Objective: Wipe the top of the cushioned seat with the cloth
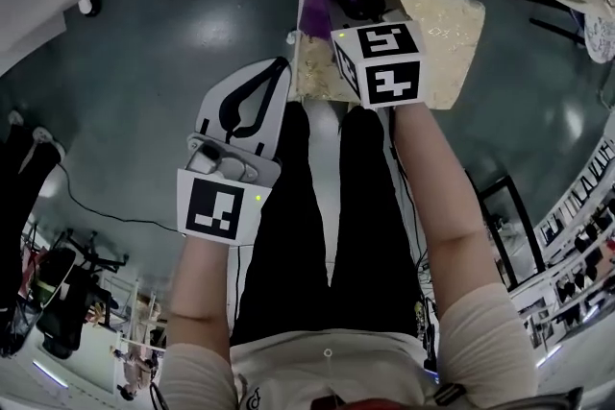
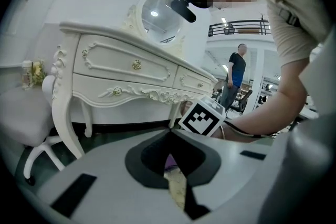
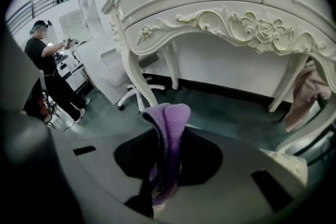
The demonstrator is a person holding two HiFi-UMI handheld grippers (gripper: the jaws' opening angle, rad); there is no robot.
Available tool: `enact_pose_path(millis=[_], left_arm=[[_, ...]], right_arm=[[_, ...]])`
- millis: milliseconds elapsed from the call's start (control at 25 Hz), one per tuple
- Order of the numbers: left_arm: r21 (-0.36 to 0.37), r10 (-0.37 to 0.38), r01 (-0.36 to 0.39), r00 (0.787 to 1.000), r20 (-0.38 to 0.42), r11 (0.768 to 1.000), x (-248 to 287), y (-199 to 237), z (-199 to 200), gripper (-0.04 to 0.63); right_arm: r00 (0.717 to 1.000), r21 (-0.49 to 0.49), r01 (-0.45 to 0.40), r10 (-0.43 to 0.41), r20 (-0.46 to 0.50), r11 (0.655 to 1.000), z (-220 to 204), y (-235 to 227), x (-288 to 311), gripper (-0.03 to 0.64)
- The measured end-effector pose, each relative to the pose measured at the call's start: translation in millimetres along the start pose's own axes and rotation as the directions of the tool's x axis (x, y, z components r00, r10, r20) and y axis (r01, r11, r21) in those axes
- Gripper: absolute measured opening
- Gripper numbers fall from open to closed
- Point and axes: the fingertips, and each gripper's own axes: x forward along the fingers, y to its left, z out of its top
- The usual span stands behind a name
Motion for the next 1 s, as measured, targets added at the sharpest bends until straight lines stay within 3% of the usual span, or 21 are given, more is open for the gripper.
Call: enact_pose_path(millis=[200, 400, 600, 1000], left_arm=[[0.005, 0.019, -0.019, 1.000, 0.010, 1.000, 10.2, -20.6, 3.1, 0.014], [-0.013, 0.042, -0.042, 0.999, 0.019, 0.999, 24.5, -39.0, 4.2, 0.014], [0.009, 0.019, -0.019, 1.000, -0.006, 1.000, 47.3, -62.2, 5.3, 0.012], [-0.002, 0.045, -0.045, 0.999, 0.005, 0.999, 80.4, -90.5, 15.0, 0.014]], right_arm=[[1.000, -0.016, 0.000, -0.001, -0.005, 1.000, -8.3, -20.6, -9.5, 0.086], [1.000, -0.104, -0.011, 0.010, -0.003, 0.994, -11.3, -34.7, -18.5, 0.088], [1.000, -0.075, -0.012, 0.011, -0.012, 0.997, -19.4, -65.4, -27.5, 0.089], [0.999, -0.066, 0.035, -0.037, -0.035, 0.997, -39.7, -127.9, -52.6, 0.087]])
